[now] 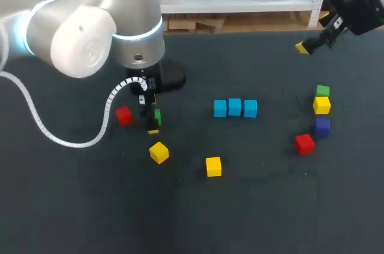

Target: Place the blue cubes, place green cubes on the blue cubes, place the yellow cubes on the green cubes, then place the red cubes on the yellow cubes, and place purple cube on the red cubes.

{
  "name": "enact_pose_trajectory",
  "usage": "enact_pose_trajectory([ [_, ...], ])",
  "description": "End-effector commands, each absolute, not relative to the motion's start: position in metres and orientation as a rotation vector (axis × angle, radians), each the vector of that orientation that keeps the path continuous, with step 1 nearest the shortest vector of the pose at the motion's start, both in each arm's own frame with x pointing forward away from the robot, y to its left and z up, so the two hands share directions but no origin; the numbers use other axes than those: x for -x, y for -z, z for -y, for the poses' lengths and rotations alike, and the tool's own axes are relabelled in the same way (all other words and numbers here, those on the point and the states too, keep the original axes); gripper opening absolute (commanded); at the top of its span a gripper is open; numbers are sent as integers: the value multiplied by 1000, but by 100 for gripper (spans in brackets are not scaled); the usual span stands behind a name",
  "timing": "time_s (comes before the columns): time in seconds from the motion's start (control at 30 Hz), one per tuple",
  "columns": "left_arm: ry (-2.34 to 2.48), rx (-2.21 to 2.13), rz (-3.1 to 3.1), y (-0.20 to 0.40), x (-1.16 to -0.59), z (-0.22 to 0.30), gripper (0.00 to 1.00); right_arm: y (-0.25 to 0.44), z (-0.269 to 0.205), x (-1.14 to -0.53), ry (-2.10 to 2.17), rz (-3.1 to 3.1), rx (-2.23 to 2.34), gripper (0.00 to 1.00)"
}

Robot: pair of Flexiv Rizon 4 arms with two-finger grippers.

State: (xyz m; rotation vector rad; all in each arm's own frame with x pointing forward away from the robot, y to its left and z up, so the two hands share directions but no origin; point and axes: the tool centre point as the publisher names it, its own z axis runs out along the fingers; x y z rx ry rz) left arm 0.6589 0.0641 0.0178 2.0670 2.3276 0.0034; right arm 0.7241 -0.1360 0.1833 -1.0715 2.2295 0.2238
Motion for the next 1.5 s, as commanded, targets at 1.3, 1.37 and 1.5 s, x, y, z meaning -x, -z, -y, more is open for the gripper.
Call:
enact_pose_trajectory([
  [1.3,88,-2181,-2248,-61,-674,13,0,-183,136,-722,-213,-2229,1064,100],
  [1.37,116,-2183,-2248,-65,-676,27,0,-183,136,-722,-213,-2229,1064,100],
  [1.5,126,-2232,-2218,-68,-682,49,0,-183,136,-722,-213,-2229,1064,100],
])
